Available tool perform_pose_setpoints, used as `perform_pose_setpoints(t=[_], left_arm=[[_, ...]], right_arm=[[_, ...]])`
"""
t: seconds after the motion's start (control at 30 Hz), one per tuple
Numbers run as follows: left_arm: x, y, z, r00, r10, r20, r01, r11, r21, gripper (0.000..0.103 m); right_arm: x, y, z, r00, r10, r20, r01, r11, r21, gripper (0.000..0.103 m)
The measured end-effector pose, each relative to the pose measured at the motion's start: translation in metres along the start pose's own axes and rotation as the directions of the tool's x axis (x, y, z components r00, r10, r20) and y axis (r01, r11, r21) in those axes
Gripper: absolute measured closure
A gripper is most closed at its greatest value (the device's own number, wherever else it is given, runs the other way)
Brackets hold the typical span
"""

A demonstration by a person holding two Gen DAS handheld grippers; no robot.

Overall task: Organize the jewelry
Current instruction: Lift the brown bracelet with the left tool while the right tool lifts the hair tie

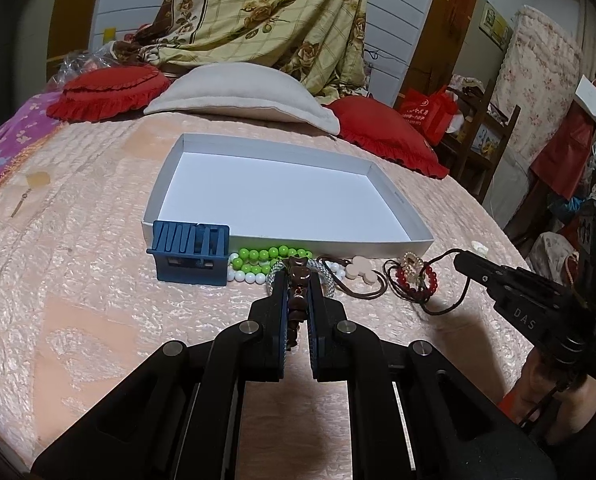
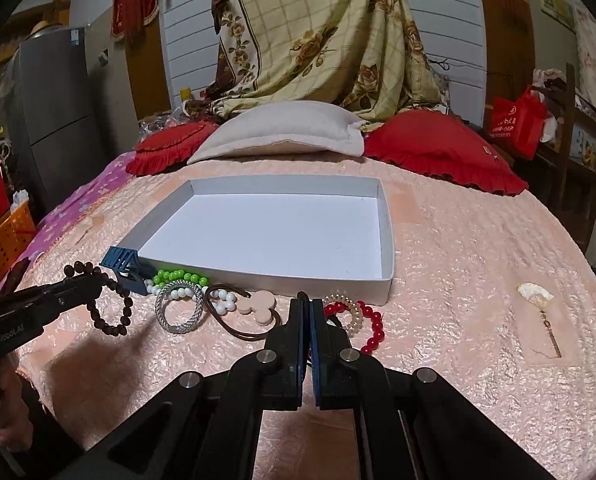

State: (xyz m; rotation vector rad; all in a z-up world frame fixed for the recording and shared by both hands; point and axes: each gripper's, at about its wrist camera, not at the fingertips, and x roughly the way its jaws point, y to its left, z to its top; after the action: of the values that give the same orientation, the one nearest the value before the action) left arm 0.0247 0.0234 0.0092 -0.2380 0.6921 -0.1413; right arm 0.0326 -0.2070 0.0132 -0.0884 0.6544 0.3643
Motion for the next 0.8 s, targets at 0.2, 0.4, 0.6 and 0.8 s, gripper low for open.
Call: perform_pose_setpoints(t=[0.2, 0.4, 0.6, 0.8], left_arm=[[0.004, -0.004, -0.001, 1.0, -0.005, -0.009, 0.005, 1.0, 0.004, 0.096], [0.009, -0.009, -0.003, 1.0, -0.004, -0.02, 0.004, 1.0, 0.002, 0.096], [0.01, -0.007, -0.004, 1.0, 0.003, -0.021, -0.003, 1.0, 0.001, 0.096], [0.01, -0.008, -0.005, 1.0, 0.005, -0.022, -0.005, 1.0, 0.006, 0.096]], right_arm=[[0.0, -0.001, 0.0, 1.0, 0.006, 0.002, -0.006, 1.0, 0.005, 0.1], [0.0, 0.0, -0.001, 1.0, 0.006, -0.002, -0.006, 1.0, -0.001, 0.1], [-0.004, 0.001, -0.001, 1.0, 0.004, 0.021, -0.004, 1.0, -0.007, 0.1], [-0.008, -0.002, -0.001, 0.998, 0.003, 0.06, -0.005, 1.0, 0.017, 0.101]])
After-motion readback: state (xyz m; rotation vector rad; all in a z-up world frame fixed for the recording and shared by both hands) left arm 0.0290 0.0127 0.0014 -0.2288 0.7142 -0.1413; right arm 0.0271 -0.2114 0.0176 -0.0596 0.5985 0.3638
